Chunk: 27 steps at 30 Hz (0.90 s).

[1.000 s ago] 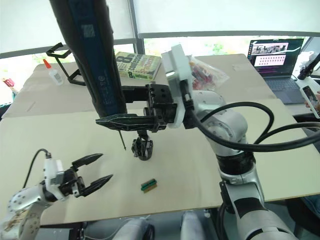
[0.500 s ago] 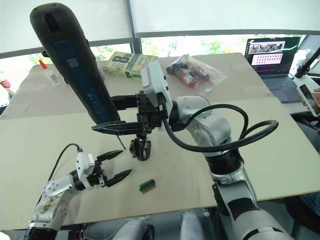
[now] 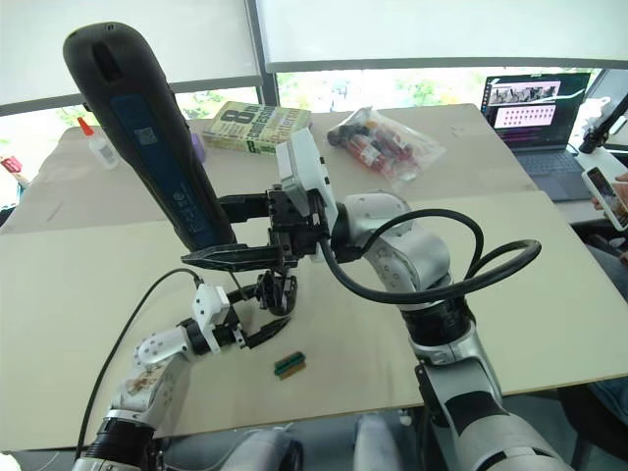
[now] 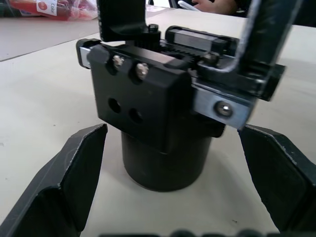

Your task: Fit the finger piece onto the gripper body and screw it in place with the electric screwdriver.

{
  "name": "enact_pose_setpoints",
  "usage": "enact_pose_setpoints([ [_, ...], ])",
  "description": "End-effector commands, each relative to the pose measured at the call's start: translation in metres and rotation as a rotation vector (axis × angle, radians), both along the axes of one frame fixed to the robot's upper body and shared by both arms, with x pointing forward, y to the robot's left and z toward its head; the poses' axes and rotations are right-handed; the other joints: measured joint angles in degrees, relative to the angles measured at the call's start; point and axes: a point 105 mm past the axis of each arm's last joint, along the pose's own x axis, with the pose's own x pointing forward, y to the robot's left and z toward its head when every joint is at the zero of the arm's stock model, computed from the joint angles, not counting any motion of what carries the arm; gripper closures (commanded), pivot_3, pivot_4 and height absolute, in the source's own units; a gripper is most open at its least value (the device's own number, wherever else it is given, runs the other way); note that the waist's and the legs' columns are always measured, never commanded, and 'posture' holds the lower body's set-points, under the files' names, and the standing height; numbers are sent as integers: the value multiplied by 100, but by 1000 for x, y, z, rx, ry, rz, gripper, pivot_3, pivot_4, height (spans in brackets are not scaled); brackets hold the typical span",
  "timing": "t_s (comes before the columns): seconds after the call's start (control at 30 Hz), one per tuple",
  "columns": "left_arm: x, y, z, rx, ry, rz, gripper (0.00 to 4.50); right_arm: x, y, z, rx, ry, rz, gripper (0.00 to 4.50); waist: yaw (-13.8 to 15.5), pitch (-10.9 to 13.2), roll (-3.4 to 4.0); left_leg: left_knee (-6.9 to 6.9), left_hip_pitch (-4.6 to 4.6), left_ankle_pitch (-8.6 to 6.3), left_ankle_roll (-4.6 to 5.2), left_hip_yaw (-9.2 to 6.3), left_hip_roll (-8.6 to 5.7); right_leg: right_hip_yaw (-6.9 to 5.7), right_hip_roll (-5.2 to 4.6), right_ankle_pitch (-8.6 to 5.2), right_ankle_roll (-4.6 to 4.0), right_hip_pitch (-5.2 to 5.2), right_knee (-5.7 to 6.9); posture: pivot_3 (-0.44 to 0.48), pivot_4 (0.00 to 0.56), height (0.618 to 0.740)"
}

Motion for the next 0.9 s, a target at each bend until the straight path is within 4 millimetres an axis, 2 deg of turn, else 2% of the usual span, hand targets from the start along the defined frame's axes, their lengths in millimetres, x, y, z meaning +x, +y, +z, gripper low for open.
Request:
enact_pose_setpoints([
  [0.03,4,-6,0,2,-12,3,45,-10,-2,13,43,-62,28,2524,4,0,0,2,0,0,-1,0,0,0,0,0,0,1,0,0,150,740],
  [0.2,6,-11,-4,4,1,2,45,-10,-3,13,43,-63,25,2524,27,0,0,6,1,1,0,-2,0,0,0,0,0,3,1,0,150,740],
  [0.3,5,-12,-5,5,7,-4,765,-10,-3,13,43,-64,22,2524,29,0,0,6,1,1,0,-2,-1,0,-1,0,0,3,0,0,150,740],
  [0.4,3,-13,-6,-5,15,-18,2134,-10,-4,14,43,-66,19,2524,29,0,0,7,1,1,0,-2,-1,1,-1,0,0,4,1,0,150,740],
  [0.9,4,-8,-3,30,-39,-155,2199,-15,-8,15,38,-59,52,2524,28,0,0,6,0,1,0,-4,-1,-3,-1,0,0,4,0,0,150,740],
])
